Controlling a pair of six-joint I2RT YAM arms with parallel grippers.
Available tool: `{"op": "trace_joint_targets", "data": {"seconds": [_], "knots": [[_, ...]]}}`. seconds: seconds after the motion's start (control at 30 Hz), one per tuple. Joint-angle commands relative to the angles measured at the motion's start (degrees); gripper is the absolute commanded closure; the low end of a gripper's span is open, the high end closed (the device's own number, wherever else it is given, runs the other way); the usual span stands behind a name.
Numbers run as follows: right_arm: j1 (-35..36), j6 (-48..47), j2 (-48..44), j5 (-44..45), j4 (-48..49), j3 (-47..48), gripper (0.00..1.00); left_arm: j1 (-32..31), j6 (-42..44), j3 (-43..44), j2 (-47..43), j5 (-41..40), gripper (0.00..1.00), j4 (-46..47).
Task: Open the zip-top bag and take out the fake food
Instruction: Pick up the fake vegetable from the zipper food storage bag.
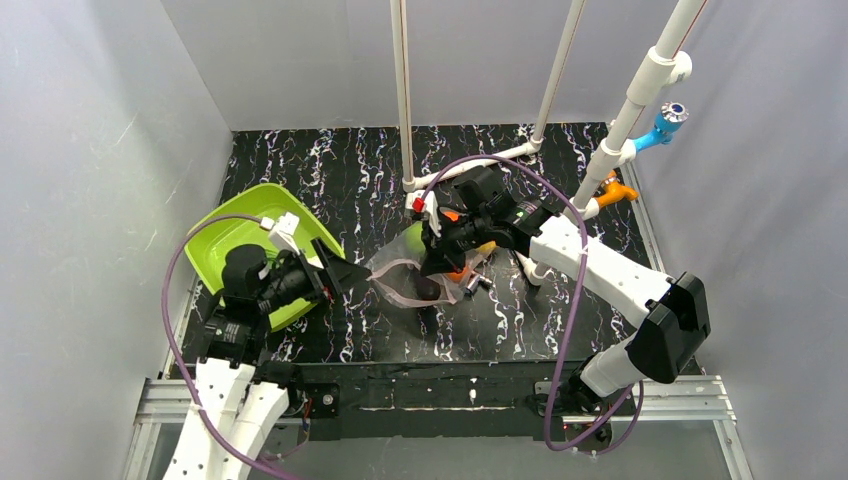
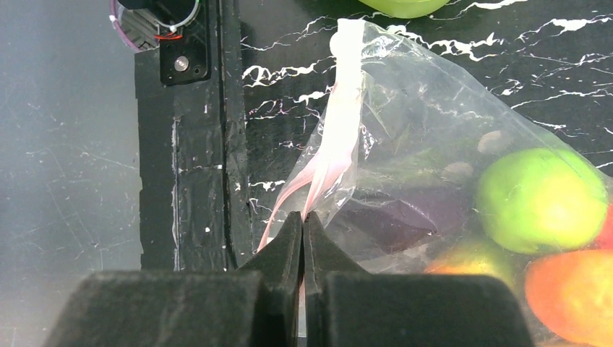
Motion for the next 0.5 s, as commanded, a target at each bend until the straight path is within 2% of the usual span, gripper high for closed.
{"op": "trace_joint_targets", "data": {"seconds": [0.0,0.13,0.23,0.47], "knots": [[-0.2,-1.4,-0.7,-3.1,-0.8,2.6,0.99,-8.0,-4.3,-3.1,-2.2,-4.3,0.02,3.2],[-0.2,-1.9,-0.5,-3.6,-1.4,3.0,0.99,-17.0,-4.4,-4.6,-0.9,-10.6,0.00,4.1],[-0.2,-3.0,-0.7,-4.4,-2.2,3.1,0.99,-24.3,-4.9,-6.1,1.0,-16.2,0.00,8.4],[-0.1,-3.1,-1.5,-4.6,-1.8,2.4,0.99,-29.7,-7.4,-9.8,1.3,-21.7,0.00,15.4]]}}
